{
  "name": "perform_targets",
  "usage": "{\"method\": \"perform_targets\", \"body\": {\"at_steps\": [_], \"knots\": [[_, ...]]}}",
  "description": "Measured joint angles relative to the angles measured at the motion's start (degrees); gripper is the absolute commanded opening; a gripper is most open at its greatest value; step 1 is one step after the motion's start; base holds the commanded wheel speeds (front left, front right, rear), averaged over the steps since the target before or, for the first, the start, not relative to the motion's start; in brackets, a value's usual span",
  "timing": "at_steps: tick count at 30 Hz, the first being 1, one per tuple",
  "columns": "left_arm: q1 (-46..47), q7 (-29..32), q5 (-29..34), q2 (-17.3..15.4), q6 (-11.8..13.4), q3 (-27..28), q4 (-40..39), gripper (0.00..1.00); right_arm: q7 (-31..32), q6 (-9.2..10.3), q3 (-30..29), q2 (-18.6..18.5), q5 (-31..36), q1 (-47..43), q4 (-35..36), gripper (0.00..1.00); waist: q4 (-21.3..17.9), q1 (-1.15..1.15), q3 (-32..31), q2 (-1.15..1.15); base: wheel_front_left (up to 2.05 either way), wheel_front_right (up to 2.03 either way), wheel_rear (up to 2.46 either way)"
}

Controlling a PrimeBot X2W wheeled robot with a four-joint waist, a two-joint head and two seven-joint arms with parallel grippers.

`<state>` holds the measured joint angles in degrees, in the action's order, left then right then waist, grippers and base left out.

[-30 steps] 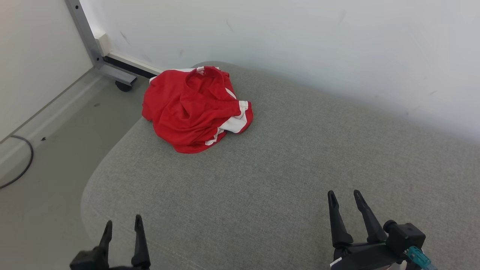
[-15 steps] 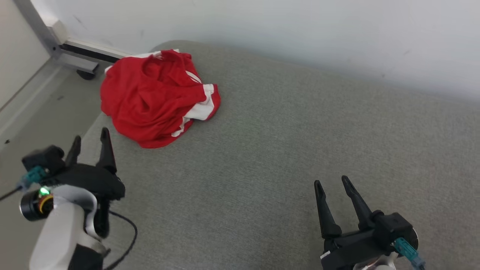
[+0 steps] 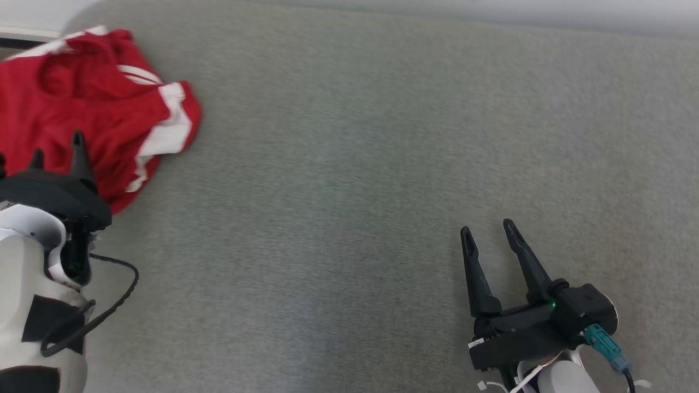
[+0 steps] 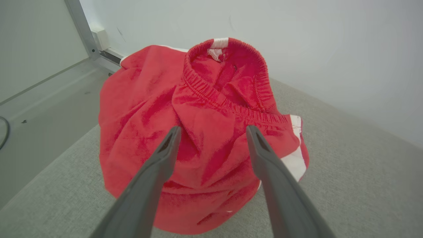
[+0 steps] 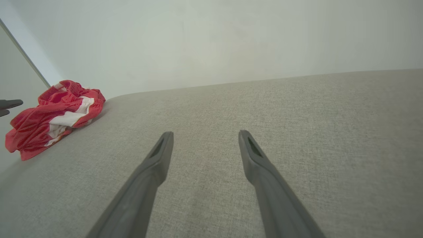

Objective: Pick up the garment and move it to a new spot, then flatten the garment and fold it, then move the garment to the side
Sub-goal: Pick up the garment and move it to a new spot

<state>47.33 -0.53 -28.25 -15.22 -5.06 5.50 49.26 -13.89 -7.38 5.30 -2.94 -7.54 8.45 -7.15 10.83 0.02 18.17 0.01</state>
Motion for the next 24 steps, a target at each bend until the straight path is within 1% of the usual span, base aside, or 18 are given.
{"method": "perform_targets", "body": {"at_steps": [8, 9, 10, 11, 12, 16, 17, 19, 24], "knots": [[1.12, 5.24, 1.10, -2.97, 3.97, -0.79, 3.83, 1.00, -0.44, 0.00, 0.54, -0.01, -1.00, 0.45, -0.07, 1.00, -5.49, 0.00, 4.28, 0.00, 0.00, 0.00, 0.00], [1.12, 5.79, 1.29, -3.33, 4.27, -0.90, 4.08, 0.90, -0.49, 0.00, 0.53, -0.02, -1.19, 0.45, -0.16, 1.00, -6.02, -0.01, 4.60, 0.00, 0.00, 0.00, 0.00], [1.12, 6.24, 1.43, -3.63, 4.63, -1.02, 4.22, 0.52, -0.53, 0.00, 0.53, -0.03, -1.51, 0.45, -0.34, 1.00, -6.50, 0.00, 4.86, 0.00, 0.00, 0.00, 0.00], [1.12, 6.53, 1.51, -3.86, 4.65, -1.13, 4.21, 0.09, -0.58, 0.00, 0.54, -0.02, -1.72, 0.46, -0.47, 1.00, -6.94, -0.01, 5.05, 0.00, 0.00, 0.00, 0.00], [1.12, 6.71, 1.51, -3.98, 4.70, -1.24, 4.08, 0.00, -0.69, -0.01, 0.59, -0.02, -1.99, 0.46, -0.67, 1.00, -7.28, -0.01, 5.16, 0.00, 0.00, 0.00, 0.00], [0.98, 7.54, 1.98, -4.74, 5.20, -1.90, 3.11, 0.00, -0.83, 0.00, 1.16, -0.03, -3.11, 0.68, -1.63, 1.00, -7.67, -0.01, 4.51, 0.00, 0.00, 0.00, 0.00], [0.90, 7.62, 2.08, -5.05, 5.65, -1.99, 2.66, 0.00, -0.87, -0.01, 1.38, 0.00, -3.47, 0.81, -1.91, 1.00, -7.64, -0.02, 4.18, 0.00, 0.00, 0.00, 0.00], [0.75, 7.62, 3.37, -6.01, 6.12, -2.52, 1.40, 0.00, -1.02, -0.01, 1.76, 0.00, -4.14, 1.01, -2.54, 1.00, -7.45, -0.02, 3.33, 0.00, 0.00, 0.00, 0.00], [0.14, 8.53, 4.04, -8.34, 6.59, -3.04, -3.13, 0.00, -1.09, 0.00, 2.74, 0.02, -6.41, 1.03, -4.11, 1.00, -6.47, -0.02, 0.29, 0.00, 0.00, 0.00, 0.00]]}}
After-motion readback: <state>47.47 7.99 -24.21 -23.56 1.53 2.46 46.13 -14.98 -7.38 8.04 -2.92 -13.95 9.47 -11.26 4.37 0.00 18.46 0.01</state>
